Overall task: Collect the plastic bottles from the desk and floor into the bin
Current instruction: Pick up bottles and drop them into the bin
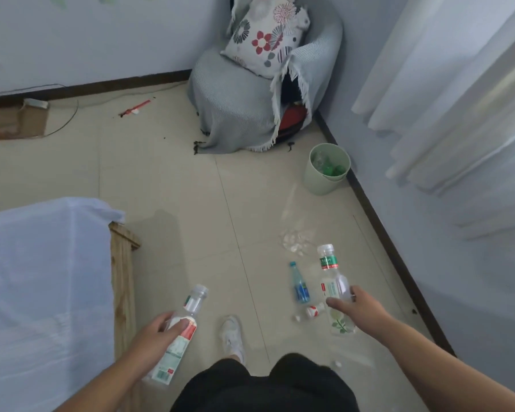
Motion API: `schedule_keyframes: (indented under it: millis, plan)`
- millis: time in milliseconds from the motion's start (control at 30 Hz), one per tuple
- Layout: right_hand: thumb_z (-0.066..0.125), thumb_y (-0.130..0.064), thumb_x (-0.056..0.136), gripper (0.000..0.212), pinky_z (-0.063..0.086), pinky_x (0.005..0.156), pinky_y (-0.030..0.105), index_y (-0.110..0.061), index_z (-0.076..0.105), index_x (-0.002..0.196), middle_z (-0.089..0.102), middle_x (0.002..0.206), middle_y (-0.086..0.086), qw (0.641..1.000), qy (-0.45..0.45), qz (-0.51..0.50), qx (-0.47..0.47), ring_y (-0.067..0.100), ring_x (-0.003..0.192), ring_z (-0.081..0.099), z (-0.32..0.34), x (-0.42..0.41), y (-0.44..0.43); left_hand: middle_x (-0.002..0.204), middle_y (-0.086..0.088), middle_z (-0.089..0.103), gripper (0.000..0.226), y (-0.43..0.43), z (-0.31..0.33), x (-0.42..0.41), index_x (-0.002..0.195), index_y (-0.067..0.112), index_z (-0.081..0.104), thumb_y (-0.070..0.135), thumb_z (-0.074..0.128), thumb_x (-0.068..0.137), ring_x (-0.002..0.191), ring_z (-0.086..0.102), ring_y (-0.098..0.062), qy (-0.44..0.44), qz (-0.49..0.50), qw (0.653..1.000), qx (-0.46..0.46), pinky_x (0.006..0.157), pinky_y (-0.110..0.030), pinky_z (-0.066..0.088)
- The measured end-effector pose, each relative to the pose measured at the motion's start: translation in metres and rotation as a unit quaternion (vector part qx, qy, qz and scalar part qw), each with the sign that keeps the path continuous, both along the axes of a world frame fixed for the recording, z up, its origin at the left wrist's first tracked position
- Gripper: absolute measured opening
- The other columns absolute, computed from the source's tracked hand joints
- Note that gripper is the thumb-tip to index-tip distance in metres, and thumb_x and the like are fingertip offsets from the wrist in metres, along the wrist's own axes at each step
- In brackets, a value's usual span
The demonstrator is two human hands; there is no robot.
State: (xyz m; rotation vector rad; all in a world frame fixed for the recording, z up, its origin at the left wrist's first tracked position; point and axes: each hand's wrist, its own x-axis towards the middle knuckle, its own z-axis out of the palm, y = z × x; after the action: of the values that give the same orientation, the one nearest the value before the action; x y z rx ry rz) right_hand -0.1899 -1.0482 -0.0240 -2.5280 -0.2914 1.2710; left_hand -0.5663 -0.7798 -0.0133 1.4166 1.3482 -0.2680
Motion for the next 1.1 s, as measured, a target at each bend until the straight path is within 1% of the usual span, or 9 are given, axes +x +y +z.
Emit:
schedule_keyframes:
  millis: [167,267,433,567,633,733,867,967,1100]
  plan:
    - [0.078,-0.063,0.072,0.068,0.065,0.07,0.037,-0.019,0.059,0.119,0.074,0.099,-0.003,0.998,0.039,-0.033,-0.022,0.013,0.08,0.075,-0.009,0.009,0.007,0.107,0.006,0.074,0.028,0.094,0.021,0.088,0.119,0.038,0.061,0.044,0.069,0.092,0.092,0.074,-0.018,-0.05,-0.014,0.998,0.038,0.087,-0.04,0.058]
    - [0.08,-0.06,0.072,0.065,0.064,0.069,0.035,-0.019,0.059,0.117,0.073,0.099,-0.003,0.997,0.049,-0.058,-0.021,0.013,0.08,0.075,-0.014,0.022,0.018,0.101,0.007,0.078,0.018,0.138,0.023,0.146,0.105,0.043,0.067,0.045,0.074,0.088,0.084,0.076,-0.011,-0.085,-0.004,0.994,0.062,0.076,-0.034,0.057]
    - [0.078,-0.06,0.076,0.067,0.064,0.071,0.035,-0.019,0.058,0.123,0.073,0.1,-0.004,0.993,0.055,-0.1,-0.008,0.013,0.081,0.075,-0.032,0.078,0.058,0.096,0.02,0.077,0.028,0.195,0.02,0.243,0.097,0.059,0.069,0.065,0.072,0.07,0.081,0.076,-0.003,-0.113,-0.012,0.991,0.065,0.071,-0.027,0.054]
    - [0.078,-0.058,0.076,0.064,0.065,0.074,0.037,-0.019,0.059,0.122,0.074,0.099,-0.005,0.993,0.073,-0.092,-0.005,0.012,0.08,0.075,-0.031,0.15,0.106,0.096,0.029,0.074,0.018,0.227,0.022,0.297,0.09,0.07,0.063,0.057,0.073,0.083,0.079,0.075,0.002,-0.096,-0.02,0.993,0.064,0.064,-0.02,0.052]
    - [0.077,-0.06,0.076,0.069,0.064,0.07,0.033,-0.019,0.057,0.127,0.071,0.099,-0.007,0.995,0.073,-0.071,0.002,0.01,0.081,0.074,-0.023,0.189,0.134,0.095,0.03,0.074,0.015,0.238,0.025,0.315,0.092,0.066,0.064,0.055,0.072,0.085,0.079,0.075,0.001,-0.082,-0.011,0.995,0.056,0.063,-0.021,0.053]
    - [0.076,-0.066,0.075,0.079,0.053,0.06,0.022,-0.019,0.051,0.134,0.066,0.101,-0.008,0.998,0.053,-0.033,0.024,0.005,0.081,0.068,-0.004,0.248,0.183,0.094,0.027,0.075,0.018,0.259,0.027,0.336,0.099,0.059,0.062,0.056,0.072,0.084,0.078,0.076,-0.002,-0.062,0.003,0.997,0.047,0.065,-0.026,0.054]
    - [0.076,-0.066,0.072,0.069,0.052,0.066,0.025,-0.023,0.058,0.122,0.07,0.107,-0.004,0.997,0.016,-0.043,0.061,0.008,0.086,0.067,0.011,0.315,0.251,0.093,0.025,0.077,0.026,0.296,0.021,0.361,0.102,0.05,0.066,0.06,0.074,0.08,0.077,0.076,-0.003,-0.044,-0.015,0.998,0.04,0.072,-0.033,0.056]
    - [0.078,-0.062,0.073,0.064,0.049,0.063,0.022,-0.023,0.061,0.12,0.069,0.099,-0.008,0.995,0.003,-0.063,0.075,0.004,0.083,0.066,0.013,0.354,0.296,0.088,0.027,0.076,0.039,0.336,0.013,0.388,0.098,0.046,0.068,0.068,0.073,0.066,0.076,0.075,0.003,-0.034,-0.035,0.998,0.037,0.07,-0.028,0.053]
    - [0.078,-0.062,0.074,0.067,0.048,0.06,0.02,-0.024,0.058,0.126,0.066,0.097,-0.012,0.991,0.004,-0.108,0.074,0.003,0.083,0.066,0.009,0.39,0.343,0.095,0.015,0.078,0.046,0.398,0.002,0.44,0.104,0.043,0.068,0.067,0.08,0.066,0.086,0.075,-0.004,-0.02,-0.064,0.997,0.023,0.071,-0.027,0.052]
